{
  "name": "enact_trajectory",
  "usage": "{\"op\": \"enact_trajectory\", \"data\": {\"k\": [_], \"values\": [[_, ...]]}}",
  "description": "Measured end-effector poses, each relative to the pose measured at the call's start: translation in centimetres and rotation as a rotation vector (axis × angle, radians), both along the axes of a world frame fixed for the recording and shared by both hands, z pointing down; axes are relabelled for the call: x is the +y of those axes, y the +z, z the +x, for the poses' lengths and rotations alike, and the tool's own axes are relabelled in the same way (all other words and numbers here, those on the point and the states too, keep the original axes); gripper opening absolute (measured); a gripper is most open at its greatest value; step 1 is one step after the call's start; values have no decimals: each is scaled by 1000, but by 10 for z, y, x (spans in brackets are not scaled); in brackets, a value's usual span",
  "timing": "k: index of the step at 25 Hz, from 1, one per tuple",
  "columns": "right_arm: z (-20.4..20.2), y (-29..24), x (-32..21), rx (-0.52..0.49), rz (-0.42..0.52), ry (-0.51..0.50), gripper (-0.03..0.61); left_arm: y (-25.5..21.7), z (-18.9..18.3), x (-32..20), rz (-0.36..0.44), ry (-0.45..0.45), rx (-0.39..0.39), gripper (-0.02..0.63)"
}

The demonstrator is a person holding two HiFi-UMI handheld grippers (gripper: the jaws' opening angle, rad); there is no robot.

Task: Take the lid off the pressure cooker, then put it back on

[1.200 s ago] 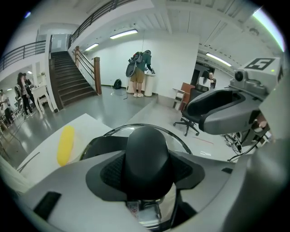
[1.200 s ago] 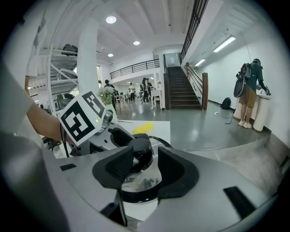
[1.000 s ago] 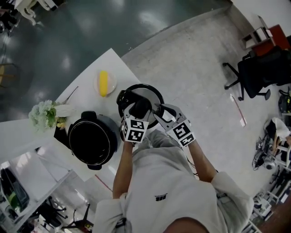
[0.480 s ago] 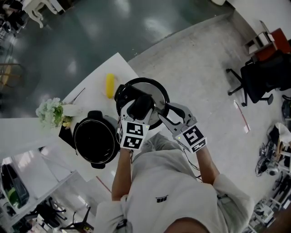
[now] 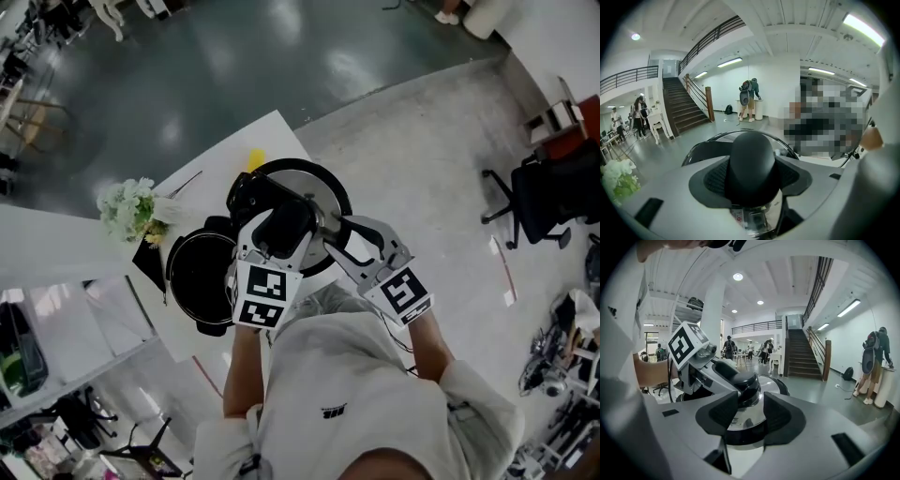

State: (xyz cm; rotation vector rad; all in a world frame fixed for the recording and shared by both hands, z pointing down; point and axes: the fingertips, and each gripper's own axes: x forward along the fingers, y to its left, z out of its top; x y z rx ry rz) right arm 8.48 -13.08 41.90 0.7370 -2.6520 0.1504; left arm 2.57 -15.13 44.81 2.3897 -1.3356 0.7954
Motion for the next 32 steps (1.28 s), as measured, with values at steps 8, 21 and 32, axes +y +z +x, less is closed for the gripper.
{"op": "enact_trajectory", "data": {"k": [8,21,32], "values": [[-58,-18,16,-24,61,-153,173,-14,-57,28,-6,-90,-9,287],[-139,-6,50,11,1,-295,173,0,-148,77,-70,-136,-22,287],[-177,11,73,56,-52,-353,173,26,-187,106,-165,-51,-35,287]]}}
